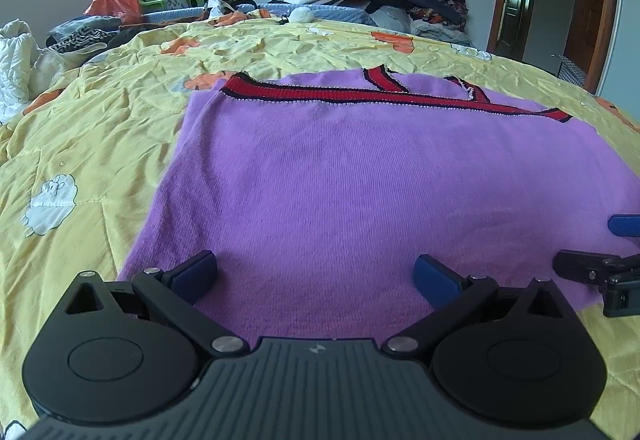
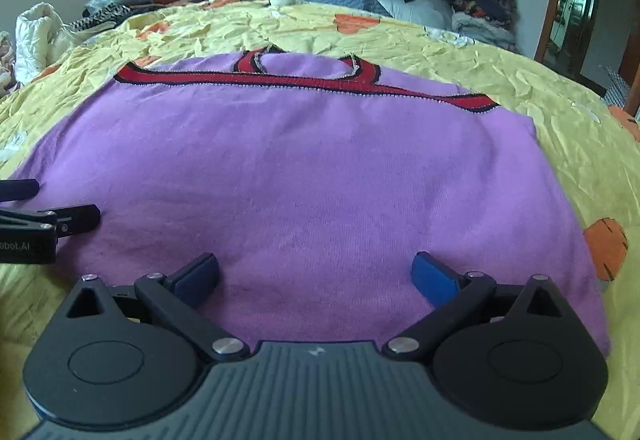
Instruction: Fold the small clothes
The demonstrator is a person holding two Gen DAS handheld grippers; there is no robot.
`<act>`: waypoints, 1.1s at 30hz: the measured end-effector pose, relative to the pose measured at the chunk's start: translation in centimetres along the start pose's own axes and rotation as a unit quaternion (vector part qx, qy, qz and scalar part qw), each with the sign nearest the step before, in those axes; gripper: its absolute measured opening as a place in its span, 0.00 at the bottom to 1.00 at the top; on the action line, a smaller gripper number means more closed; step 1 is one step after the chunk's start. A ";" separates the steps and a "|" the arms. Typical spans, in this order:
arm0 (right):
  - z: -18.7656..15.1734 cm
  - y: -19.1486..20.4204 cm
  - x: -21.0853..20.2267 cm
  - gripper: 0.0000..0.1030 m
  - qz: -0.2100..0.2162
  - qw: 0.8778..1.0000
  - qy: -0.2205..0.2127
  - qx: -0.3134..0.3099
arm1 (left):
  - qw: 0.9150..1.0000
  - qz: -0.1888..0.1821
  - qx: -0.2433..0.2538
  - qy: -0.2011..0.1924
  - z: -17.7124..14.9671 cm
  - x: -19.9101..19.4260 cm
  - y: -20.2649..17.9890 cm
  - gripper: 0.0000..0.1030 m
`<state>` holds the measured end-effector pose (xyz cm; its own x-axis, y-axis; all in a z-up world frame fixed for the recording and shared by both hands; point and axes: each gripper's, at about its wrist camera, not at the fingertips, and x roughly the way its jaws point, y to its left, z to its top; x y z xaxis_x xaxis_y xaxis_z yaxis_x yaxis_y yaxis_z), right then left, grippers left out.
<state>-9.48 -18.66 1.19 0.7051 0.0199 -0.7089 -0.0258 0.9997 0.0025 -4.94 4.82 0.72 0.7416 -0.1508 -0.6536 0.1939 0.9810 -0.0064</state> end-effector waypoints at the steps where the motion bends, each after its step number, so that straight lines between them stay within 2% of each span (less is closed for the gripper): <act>1: 0.2 0.1 0.0 1.00 -0.002 1.000 0.006 0.002 | 1.000 0.001 0.000 0.000 -0.1 0.0 0.0 1.00; 7: 1.6 1.3 0.2 1.00 -0.019 0.999 0.029 0.015 | 0.999 -0.028 -0.018 0.004 0.6 -1.1 1.3 1.00; 10: 2.6 2.0 0.5 1.00 -0.022 0.999 0.032 0.018 | 0.999 -0.016 -0.036 -0.009 1.4 -2.0 2.8 1.00; 14: 3.2 2.2 1.0 1.00 -0.025 0.999 0.036 0.028 | 0.998 -0.029 -0.062 0.012 2.2 -1.1 4.4 1.00; 18: 2.9 2.5 1.6 1.00 -0.028 0.998 0.043 0.026 | 0.998 -0.026 -0.044 0.028 1.9 -0.4 4.1 1.00; 25: 2.5 2.5 1.5 1.00 -0.027 0.998 0.038 0.029 | 1.000 -0.010 -0.010 0.023 1.0 -0.2 3.3 1.00; 28: 2.4 2.5 1.5 1.00 -0.027 0.999 0.031 0.028 | 0.999 -0.021 -0.014 0.027 1.2 -0.3 3.7 1.00; 33: 2.2 2.2 1.5 1.00 -0.016 0.999 0.022 0.018 | 0.996 -0.066 -0.055 0.012 3.3 -0.1 6.9 1.00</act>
<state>-6.93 -16.37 1.68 0.6733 -0.0118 -0.7393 0.0228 0.9997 0.0049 -1.58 11.26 3.25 0.6980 -0.2785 -0.6597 0.2160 0.9603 -0.1767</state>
